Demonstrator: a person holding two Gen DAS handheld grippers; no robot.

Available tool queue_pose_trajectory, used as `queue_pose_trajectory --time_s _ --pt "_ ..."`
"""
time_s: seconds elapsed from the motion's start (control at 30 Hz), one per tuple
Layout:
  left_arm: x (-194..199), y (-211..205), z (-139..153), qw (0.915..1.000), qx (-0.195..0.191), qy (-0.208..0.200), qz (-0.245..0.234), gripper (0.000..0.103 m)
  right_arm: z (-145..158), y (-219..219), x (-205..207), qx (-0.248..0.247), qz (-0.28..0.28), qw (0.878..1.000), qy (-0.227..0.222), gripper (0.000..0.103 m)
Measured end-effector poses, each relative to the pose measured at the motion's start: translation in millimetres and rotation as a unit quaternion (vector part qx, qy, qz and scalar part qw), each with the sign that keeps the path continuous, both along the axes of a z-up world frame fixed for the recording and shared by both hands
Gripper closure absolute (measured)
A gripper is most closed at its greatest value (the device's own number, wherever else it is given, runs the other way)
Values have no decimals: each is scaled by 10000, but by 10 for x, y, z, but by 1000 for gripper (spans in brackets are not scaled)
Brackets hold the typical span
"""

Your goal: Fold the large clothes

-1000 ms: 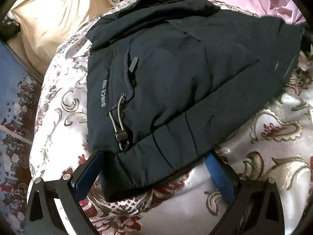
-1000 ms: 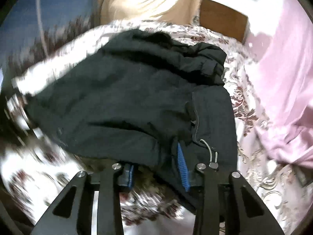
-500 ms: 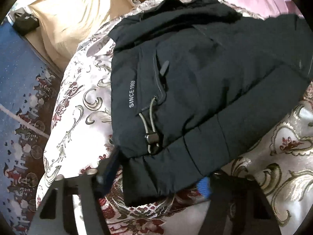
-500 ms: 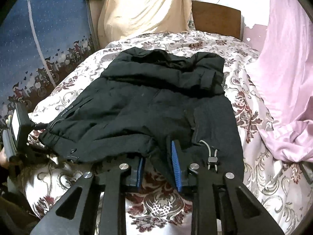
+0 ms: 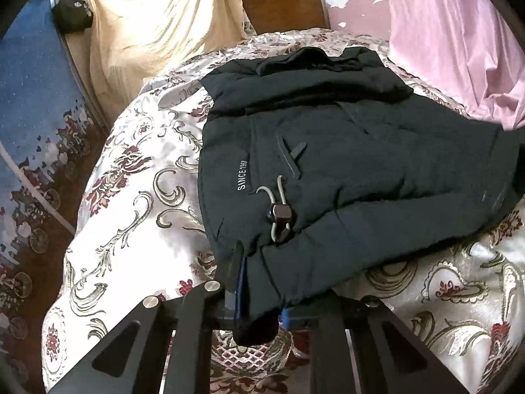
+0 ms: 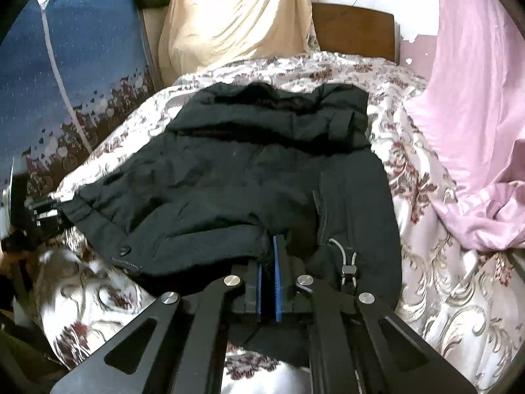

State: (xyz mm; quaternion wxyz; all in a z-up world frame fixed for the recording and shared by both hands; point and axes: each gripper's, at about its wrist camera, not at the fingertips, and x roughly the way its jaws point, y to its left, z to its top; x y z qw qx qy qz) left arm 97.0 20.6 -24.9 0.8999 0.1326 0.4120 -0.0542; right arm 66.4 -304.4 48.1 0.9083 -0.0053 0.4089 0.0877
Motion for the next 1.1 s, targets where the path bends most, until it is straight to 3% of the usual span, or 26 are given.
queue_pose_trajectory --time_s 0.07,0.17,0.23,0.3,0.5,0.57,0.63,0.67,0.8,0.93,1.1 --pt "6 4 11 10000 -41 0 -4 88 -87 35 -37 -190 170 9995 173 96" --pt "10 -4 23 10000 -90 -4 -13 90 -264 113 -136 -699 617 9943 514 82" --pt "23 -12 39 9999 -140 -13 8 90 -325 167 -186 -884 889 9897 685 59" --pt "48 -2 72 9997 -245 -12 45 91 -413 274 -251 -1295 1215 9812 751 49" --pt "86 9 143 9992 -380 7 94 91 -669 627 -181 -2703 1415 9482 881 45" --pt "79 3 156 9992 -379 -11 96 91 -701 693 -127 -2963 1290 9429 804 48" --pt "59 -3 153 9993 -355 -21 86 91 -704 716 -107 -3237 1129 9372 647 72" --pt "48 -6 147 9994 -339 -22 78 91 -696 711 -112 -3316 1073 9355 575 76" --pt "-46 -16 135 9994 -289 -170 23 93 -579 703 -198 -3155 963 9439 157 96" --pt "-202 -18 181 9989 -233 -408 -57 93 -395 676 -350 -2931 766 9524 -334 98" --pt "-438 24 260 9987 -258 -408 -162 94 -232 625 -613 -2666 714 9597 -527 99"
